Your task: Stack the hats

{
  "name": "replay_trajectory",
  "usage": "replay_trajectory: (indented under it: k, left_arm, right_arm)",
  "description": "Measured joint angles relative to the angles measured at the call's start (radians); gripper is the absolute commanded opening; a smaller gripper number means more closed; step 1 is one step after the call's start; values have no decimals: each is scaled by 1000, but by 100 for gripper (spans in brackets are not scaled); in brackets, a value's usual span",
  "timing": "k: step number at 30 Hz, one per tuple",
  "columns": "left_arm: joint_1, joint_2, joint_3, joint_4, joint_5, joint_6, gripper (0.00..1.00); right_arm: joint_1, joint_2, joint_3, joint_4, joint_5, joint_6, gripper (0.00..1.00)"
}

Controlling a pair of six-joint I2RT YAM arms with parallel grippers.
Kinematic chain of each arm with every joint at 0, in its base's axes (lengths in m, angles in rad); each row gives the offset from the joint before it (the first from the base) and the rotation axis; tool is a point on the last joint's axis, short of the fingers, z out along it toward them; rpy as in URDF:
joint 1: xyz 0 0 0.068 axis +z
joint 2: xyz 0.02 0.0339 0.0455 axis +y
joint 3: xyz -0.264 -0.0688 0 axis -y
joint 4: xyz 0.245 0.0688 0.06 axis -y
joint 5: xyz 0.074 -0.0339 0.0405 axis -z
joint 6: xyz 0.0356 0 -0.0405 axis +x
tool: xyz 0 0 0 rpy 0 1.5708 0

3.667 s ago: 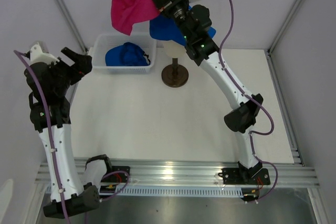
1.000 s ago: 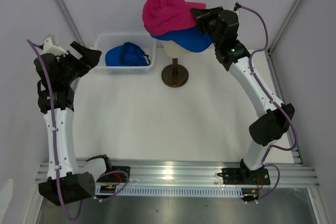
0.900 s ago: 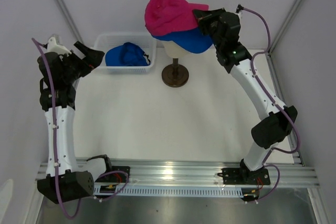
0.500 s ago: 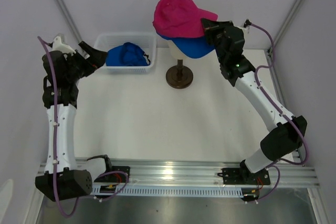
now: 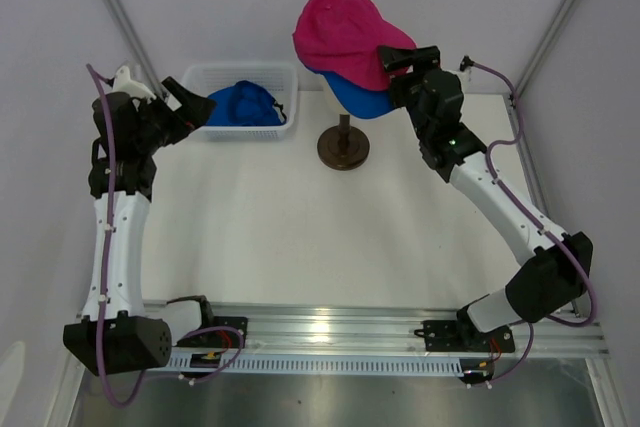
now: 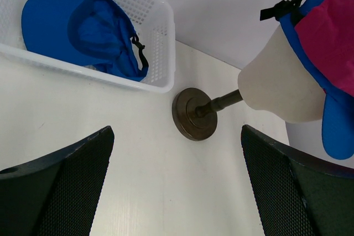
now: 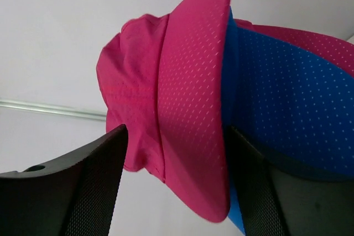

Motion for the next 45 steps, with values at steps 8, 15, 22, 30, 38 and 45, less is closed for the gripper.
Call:
replay_trajectory:
  k: [8, 15, 22, 30, 38, 45]
  left_arm:
    - [-15, 2, 0, 0, -7, 0, 99]
    - [-26, 2, 0, 0, -17, 0, 99]
    - [-28, 2, 0, 0, -26, 0, 100]
    - [-28, 5, 6, 0, -28, 7, 99]
    - [-40, 16, 8, 1, -27, 7, 100]
    - [-50, 71, 48, 16, -19, 6, 99]
  right_arm:
    - [-6, -90, -3, -43, 45, -121, 81]
    - [-72, -99, 32, -91, 12, -198, 73]
    - [-146, -10, 78, -132, -114, -196, 70]
    - [-171, 57, 107, -146, -249, -167, 36]
    - [-180, 25, 113, -106, -267, -120, 0]
    - [-146, -30, 62, -70, -233, -29, 0]
